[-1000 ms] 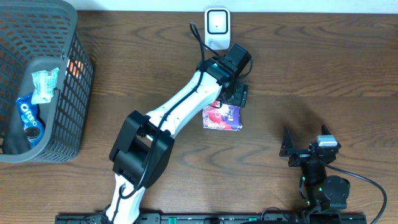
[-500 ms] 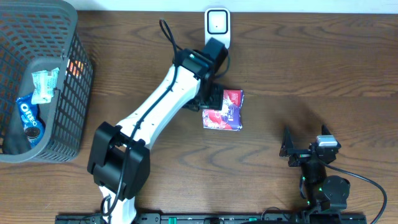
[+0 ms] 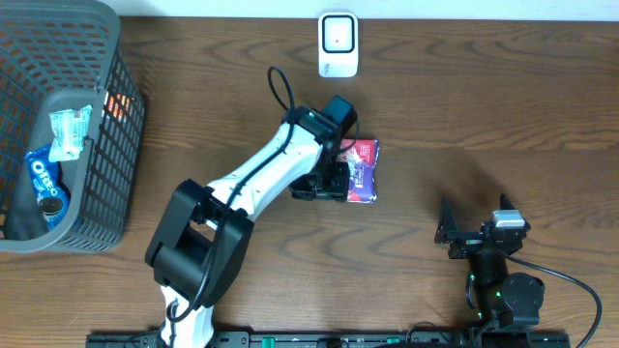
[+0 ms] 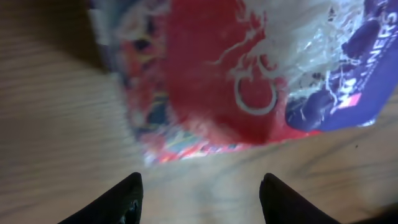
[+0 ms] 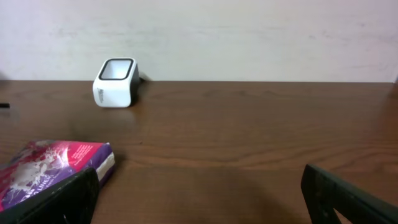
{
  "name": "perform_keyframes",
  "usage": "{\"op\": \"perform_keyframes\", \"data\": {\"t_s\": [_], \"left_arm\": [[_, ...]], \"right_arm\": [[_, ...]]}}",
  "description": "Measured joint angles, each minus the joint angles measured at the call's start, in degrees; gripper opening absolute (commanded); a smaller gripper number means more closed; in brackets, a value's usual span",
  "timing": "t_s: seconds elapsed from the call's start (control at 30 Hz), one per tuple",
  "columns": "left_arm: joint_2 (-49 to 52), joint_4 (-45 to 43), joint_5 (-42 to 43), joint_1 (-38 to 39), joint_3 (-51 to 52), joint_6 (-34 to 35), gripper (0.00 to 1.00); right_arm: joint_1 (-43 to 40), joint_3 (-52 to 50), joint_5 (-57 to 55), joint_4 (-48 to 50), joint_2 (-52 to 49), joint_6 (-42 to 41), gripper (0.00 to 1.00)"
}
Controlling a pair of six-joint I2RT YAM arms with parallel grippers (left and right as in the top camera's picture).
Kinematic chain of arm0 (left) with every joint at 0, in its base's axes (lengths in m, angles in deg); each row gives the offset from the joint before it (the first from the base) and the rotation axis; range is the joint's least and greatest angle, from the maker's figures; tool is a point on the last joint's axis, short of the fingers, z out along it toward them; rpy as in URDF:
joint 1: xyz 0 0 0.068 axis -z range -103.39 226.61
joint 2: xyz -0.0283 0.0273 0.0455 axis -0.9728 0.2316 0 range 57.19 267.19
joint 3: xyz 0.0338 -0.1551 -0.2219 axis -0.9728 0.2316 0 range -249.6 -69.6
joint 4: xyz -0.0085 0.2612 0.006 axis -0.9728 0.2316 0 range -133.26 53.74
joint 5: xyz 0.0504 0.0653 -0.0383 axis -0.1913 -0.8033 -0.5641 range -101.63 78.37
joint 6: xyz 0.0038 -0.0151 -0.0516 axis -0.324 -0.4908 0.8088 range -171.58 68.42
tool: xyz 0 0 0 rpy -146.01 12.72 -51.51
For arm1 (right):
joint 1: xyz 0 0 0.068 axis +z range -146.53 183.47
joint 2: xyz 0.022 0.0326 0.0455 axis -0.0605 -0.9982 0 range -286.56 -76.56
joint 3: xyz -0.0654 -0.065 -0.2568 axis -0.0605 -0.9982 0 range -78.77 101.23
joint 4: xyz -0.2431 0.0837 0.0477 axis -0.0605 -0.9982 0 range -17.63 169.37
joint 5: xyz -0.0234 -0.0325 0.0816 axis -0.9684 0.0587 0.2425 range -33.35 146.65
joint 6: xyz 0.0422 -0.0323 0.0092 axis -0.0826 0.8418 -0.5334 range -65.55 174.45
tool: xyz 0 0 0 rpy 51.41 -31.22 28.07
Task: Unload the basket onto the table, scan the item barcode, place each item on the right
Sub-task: 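Carry the red-purple pack forward and set it on the table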
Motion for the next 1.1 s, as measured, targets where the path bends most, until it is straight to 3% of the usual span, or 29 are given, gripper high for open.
{"op": "perform_keyframes", "data": {"t_s": [0.17,0.67,0.9,1.1], "left_arm": [[0.5,-6.6,-0.3,0.2,2.5,2.6,0.47],[0.6,-34.7,-11.3,0.2,8.7,12.4,0.47],[0.6,-35.0,-9.4,0.2,8.7,17.3,0.38],[0.0,-34.2,-8.3,0.1,8.7,10.3,0.38]], "right_arm": [[0.0,0.0,0.0,0.0,0.0,0.0,0.99],[0.0,0.0,0.0,0.0,0.0,0.0,0.99],[0.0,0.0,0.0,0.0,0.0,0.0,0.99],[0.0,0.0,0.0,0.0,0.0,0.0,0.99]]}}
